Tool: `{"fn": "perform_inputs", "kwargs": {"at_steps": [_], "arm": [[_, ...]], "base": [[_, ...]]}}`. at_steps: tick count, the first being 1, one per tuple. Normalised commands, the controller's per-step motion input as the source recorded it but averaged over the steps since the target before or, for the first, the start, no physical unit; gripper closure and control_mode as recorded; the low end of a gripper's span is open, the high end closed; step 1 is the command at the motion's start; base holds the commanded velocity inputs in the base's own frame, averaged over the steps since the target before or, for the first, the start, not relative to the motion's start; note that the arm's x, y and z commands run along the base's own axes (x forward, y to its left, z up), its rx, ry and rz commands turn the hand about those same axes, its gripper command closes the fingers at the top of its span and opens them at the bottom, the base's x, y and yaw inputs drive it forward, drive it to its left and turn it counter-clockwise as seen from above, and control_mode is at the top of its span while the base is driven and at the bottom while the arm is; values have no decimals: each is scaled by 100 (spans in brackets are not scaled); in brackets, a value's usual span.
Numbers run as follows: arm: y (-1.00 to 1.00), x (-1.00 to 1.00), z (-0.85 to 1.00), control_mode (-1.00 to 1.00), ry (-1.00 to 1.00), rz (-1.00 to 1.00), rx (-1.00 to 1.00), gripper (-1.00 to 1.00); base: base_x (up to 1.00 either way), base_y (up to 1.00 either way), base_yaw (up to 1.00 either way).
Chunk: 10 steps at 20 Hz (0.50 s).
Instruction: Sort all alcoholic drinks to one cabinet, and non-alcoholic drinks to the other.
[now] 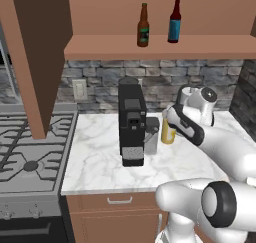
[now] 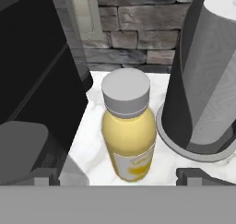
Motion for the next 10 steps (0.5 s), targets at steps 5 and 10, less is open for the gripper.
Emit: {"fn": "perform_inputs", "kwargs": {"at_steps": [5,10], "arm": [[0,17,-19,-100,0,0,0,-100],[0,18,-15,-100,0,0,0,-100]], "base": [[0,0,0],[0,0,0]]}}
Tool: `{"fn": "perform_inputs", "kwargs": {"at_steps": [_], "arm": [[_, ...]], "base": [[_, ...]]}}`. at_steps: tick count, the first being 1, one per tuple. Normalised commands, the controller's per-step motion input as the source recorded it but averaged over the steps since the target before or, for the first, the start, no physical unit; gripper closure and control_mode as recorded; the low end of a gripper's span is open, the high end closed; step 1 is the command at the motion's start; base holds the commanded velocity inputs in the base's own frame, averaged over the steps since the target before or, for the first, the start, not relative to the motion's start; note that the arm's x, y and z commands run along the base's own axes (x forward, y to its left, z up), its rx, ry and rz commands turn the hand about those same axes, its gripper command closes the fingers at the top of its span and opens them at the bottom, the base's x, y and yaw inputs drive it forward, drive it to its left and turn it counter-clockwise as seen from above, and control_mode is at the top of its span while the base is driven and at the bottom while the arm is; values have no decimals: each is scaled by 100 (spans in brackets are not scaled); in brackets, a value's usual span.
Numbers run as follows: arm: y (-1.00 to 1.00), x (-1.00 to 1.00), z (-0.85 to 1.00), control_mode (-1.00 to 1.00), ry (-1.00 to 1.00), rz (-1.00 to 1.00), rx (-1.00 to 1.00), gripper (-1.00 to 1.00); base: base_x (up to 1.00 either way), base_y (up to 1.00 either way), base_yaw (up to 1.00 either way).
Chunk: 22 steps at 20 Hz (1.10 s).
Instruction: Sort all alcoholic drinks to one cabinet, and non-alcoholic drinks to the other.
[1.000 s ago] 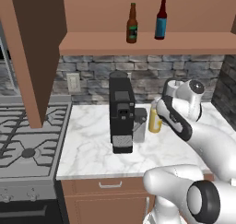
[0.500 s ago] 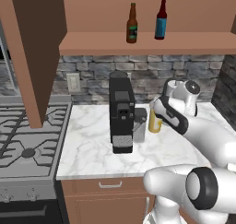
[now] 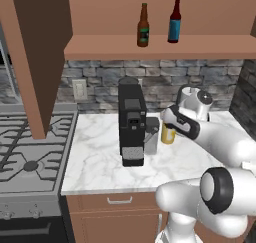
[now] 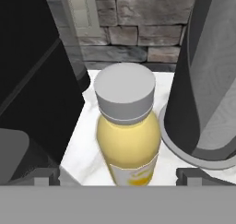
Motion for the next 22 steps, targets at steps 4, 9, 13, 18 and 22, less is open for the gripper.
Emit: {"fn": "perform_inputs", "kwargs": {"at_steps": [4,9,13,18,22], "arm": [[0,19,-12,-100,0,0,0,-100],[0,19,-6,-100,0,0,0,-100],[0,12,0,-100,0,0,0,-100],[0,11,-1,-100,0,0,0,-100],[0,16,-6,-100,0,0,0,-100]], "base": [[0,0,0],[0,0,0],[0,0,0],[0,0,0],[0,0,0]]}}
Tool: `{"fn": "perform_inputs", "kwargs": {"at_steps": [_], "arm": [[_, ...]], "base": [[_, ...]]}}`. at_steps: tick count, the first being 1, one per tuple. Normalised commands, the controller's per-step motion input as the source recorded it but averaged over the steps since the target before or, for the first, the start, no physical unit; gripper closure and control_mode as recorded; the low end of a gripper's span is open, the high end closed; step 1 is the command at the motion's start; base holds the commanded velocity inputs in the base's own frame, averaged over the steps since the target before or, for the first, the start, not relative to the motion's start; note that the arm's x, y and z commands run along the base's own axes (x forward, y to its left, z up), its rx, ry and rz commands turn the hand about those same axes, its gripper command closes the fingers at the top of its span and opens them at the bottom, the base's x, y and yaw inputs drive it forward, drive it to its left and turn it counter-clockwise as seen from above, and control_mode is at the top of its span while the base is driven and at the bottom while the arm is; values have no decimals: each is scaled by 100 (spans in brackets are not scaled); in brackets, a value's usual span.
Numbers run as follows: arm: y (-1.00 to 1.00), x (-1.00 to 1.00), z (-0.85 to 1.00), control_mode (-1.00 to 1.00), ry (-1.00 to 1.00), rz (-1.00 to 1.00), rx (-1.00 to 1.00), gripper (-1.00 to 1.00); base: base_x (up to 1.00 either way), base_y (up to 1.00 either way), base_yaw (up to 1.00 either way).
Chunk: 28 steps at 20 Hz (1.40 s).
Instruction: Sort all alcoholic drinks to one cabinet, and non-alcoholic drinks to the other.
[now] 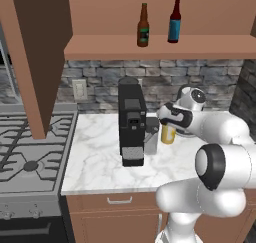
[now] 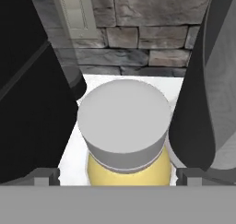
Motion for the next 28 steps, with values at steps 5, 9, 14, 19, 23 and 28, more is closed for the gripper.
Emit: {"fn": "perform_inputs", "kwargs": {"at_steps": [5,9,14,19,23,28], "arm": [[0,16,-10,-100,0,0,0,-100],[-1,10,-9,-100,0,0,0,-100],[-4,12,-10,-100,0,0,0,-100],[-9,5,-10,-100,0,0,0,-100],[-10,0,-12,-100,0,0,0,100],[-9,0,-3,-100,0,-1,0,100]], "base": [[0,0,0],[0,0,0],[0,0,0],[0,0,0],[0,0,0],[0,0,0]]}}
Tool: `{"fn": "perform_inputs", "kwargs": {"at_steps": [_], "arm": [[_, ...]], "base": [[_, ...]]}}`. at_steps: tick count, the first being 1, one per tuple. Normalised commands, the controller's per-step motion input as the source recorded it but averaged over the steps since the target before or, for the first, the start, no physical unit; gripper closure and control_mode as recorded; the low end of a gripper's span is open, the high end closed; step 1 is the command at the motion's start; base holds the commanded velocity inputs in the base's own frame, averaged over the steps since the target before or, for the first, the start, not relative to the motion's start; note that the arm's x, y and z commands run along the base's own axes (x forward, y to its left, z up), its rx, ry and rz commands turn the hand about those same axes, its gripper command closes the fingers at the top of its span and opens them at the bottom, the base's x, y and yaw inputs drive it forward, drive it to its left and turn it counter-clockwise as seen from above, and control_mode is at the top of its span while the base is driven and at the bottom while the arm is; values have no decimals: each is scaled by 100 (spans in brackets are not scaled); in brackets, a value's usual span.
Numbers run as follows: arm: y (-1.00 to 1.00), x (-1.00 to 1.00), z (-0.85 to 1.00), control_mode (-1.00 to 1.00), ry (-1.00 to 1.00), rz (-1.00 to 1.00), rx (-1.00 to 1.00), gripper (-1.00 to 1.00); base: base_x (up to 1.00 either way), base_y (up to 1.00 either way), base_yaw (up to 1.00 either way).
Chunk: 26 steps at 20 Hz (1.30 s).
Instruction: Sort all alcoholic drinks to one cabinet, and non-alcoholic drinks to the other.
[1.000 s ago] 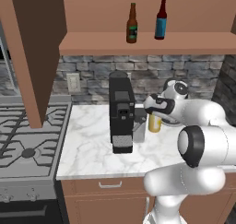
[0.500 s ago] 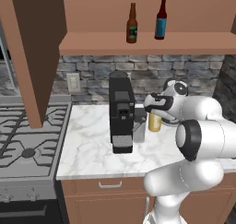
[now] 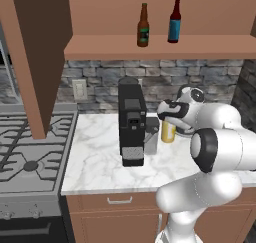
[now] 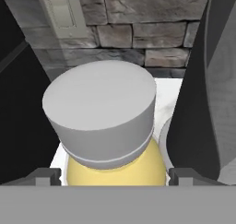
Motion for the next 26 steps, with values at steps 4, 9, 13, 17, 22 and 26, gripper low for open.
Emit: {"fn": "perform_inputs", "kwargs": {"at_steps": [4,9,13,17,22,26], "arm": [[0,0,0,-100,0,0,0,100],[0,-43,8,-100,-5,0,-2,100],[0,-69,51,-100,-11,0,-6,100],[0,-68,74,-100,-12,0,-7,100],[0,-73,86,-100,-10,0,-7,100],[-4,-86,93,-100,0,0,-2,100]], "base": [[0,0,0],[0,0,0],[0,0,0],[0,0,0],[0,0,0],[0,0,0]]}}
